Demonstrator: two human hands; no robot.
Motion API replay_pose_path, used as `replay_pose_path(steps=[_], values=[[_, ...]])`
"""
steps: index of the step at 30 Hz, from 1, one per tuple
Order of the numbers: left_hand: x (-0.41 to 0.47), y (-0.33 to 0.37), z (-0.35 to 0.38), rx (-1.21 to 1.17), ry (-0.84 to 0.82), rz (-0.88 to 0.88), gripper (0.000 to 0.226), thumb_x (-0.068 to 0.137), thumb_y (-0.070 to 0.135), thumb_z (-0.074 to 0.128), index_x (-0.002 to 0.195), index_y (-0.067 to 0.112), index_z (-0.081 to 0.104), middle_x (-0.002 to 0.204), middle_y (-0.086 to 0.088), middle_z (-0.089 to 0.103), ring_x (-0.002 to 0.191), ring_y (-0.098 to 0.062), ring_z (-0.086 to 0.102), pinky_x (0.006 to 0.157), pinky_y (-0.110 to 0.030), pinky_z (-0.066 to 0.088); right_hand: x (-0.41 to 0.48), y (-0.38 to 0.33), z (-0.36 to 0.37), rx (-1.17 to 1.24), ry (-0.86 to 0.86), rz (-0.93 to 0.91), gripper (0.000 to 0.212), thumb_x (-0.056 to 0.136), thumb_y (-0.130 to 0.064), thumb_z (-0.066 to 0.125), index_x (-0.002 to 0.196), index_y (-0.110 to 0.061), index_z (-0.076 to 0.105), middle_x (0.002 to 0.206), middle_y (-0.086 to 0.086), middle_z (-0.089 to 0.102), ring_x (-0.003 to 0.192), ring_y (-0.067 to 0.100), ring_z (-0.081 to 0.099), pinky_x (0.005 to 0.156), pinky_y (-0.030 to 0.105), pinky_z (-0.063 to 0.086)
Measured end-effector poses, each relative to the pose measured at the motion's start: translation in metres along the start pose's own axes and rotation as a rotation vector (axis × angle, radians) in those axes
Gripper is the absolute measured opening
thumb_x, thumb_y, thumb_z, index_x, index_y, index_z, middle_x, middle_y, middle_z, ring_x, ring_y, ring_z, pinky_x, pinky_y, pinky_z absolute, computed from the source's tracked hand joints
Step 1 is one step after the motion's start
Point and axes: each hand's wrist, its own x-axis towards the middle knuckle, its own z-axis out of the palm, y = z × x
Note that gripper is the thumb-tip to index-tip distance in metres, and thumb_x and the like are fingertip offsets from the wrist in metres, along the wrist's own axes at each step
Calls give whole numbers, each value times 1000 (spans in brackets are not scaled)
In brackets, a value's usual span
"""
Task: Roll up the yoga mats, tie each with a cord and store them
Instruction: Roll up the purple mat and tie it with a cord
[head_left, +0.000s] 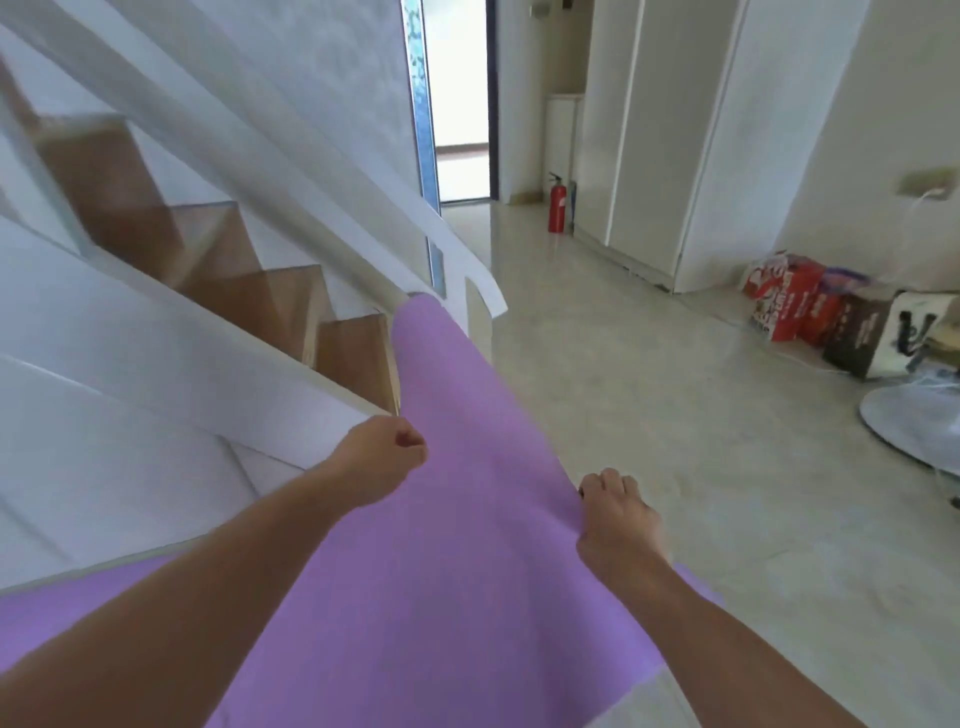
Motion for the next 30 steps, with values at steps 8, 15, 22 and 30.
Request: replay_pose_path(steps=[8,15,22,30], values=[[-140,33,-143,769,156,326,69,80,40,72,142,32,43,142,5,39,128,-21,43,96,-35,46,-70,-37,-137,-235,565,-565,30,57,-2,59,86,-6,59,79,11,62,64,32,58,52,36,46],[-261,3,-196,830,-56,51,125,52,58,86,154,38,17,153,5,30,139,-22,36,115,-43,25,-146,-52,-191,-148,794,-806,26,73,-1,39,77,-7,64,70,9,63,60,30,60,49,34,47],[-346,-69,-199,468,-268,-250,116,27,63,84,134,30,54,109,12,58,95,-12,63,81,-27,55,-195,-59,-190,-53,777,-972,24,75,2,43,86,-9,62,82,8,68,73,29,65,60,33,53],[-373,-70,-91,326,-419,-286,104,66,51,87,151,24,34,147,4,41,128,-21,46,90,-31,46,-271,-48,-169,-3,335,-1064,37,65,-27,59,99,-16,48,104,4,67,86,27,66,69,35,53]])
